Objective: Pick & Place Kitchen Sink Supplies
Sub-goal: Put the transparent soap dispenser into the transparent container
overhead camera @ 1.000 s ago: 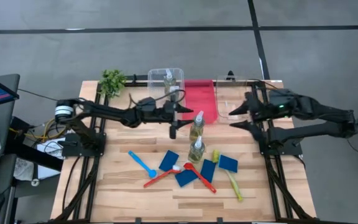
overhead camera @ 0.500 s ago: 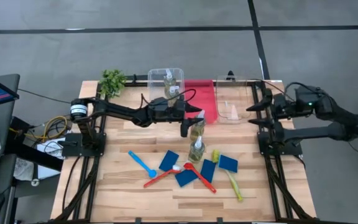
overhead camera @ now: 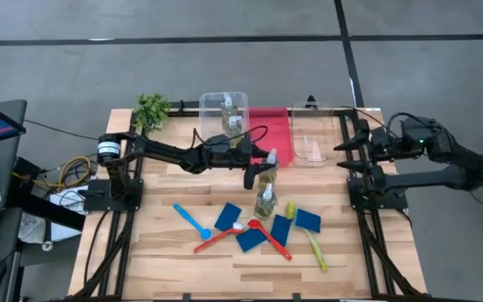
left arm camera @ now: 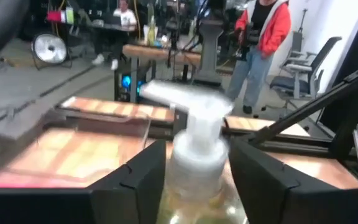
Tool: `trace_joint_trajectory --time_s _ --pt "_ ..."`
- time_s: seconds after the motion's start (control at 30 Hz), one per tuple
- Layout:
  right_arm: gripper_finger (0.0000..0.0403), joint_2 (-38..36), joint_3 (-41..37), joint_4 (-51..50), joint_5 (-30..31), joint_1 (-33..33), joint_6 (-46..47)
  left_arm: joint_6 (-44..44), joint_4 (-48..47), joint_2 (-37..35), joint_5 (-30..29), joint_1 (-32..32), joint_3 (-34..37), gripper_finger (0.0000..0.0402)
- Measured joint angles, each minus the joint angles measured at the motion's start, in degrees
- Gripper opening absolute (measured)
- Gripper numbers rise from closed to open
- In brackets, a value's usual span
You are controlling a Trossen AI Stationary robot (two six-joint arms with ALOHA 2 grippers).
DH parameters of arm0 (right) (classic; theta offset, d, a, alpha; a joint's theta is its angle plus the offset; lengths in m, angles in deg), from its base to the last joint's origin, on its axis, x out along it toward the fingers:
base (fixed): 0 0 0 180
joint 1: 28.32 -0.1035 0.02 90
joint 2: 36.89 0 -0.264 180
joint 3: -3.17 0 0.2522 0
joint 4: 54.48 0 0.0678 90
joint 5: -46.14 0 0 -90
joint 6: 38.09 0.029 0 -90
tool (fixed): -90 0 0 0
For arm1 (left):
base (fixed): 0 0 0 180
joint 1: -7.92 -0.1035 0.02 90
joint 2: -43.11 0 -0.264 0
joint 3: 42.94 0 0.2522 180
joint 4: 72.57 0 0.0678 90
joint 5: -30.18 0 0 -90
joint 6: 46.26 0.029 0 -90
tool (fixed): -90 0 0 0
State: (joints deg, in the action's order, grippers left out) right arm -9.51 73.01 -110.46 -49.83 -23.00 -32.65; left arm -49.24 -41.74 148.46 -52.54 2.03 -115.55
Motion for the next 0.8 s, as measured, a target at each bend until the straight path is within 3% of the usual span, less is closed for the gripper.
trace_joint_trajectory --time_s 0.2,0.6,0.8 --pt "0.0225 0.0 0.0 0.1 0.0 0.0 -1.3 1.6 0.3 -0.1 -0.2 0.3 0.0 0.0115" --pt "0.0225 0.0 0.0 -0.9 0.0 0.0 -1.5 1.8 -0.1 -0.6 0.5 0.9 0.0 0.0115" --pt "0.0225 0.0 0.0 -1.0 0.0 0.0 -1.5 1.9 -0.3 -5.0 2.8 1.5 0.2 0.0115"
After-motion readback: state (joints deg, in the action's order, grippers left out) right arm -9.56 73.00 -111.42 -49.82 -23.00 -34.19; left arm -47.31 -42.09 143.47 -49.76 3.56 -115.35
